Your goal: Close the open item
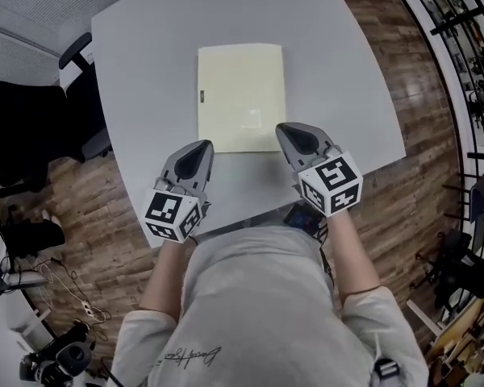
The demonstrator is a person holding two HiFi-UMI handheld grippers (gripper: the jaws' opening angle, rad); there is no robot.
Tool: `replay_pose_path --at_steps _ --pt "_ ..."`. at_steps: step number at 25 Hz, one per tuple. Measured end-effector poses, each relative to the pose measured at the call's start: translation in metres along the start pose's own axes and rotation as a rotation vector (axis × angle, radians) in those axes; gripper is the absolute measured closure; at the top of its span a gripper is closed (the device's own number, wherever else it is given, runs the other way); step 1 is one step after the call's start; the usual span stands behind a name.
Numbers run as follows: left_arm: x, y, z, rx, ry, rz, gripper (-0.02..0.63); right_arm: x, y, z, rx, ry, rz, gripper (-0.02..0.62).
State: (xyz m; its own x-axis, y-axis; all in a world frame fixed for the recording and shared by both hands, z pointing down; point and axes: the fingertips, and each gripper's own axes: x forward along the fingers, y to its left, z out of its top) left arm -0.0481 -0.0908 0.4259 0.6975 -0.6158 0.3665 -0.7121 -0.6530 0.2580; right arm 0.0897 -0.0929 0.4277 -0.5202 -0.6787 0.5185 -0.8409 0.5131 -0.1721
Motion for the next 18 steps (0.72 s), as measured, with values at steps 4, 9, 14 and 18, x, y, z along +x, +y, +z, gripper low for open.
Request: replay_pose_path --at_steps 4,9,14,18 --pt "-0.005 -0.011 0.011 0.014 -0.012 -0.014 0.597 -0.007 0.007 0.001 0.014 -0.023 0.009 0.581" --pt "-0.010 -0.014 0.021 0.017 -0.026 -0.005 0.597 -0.015 0.015 0.002 0.020 -0.043 0.026 0.581" --pt "-0.014 -0.022 0.022 0.028 -0.024 -0.007 0.597 -0.021 0.022 0.003 0.024 -0.062 0.044 0.581" --pt "-0.012 -0.022 0.019 0.024 -0.023 0.001 0.597 -0.018 0.025 0.004 0.023 -0.061 0.061 0.580"
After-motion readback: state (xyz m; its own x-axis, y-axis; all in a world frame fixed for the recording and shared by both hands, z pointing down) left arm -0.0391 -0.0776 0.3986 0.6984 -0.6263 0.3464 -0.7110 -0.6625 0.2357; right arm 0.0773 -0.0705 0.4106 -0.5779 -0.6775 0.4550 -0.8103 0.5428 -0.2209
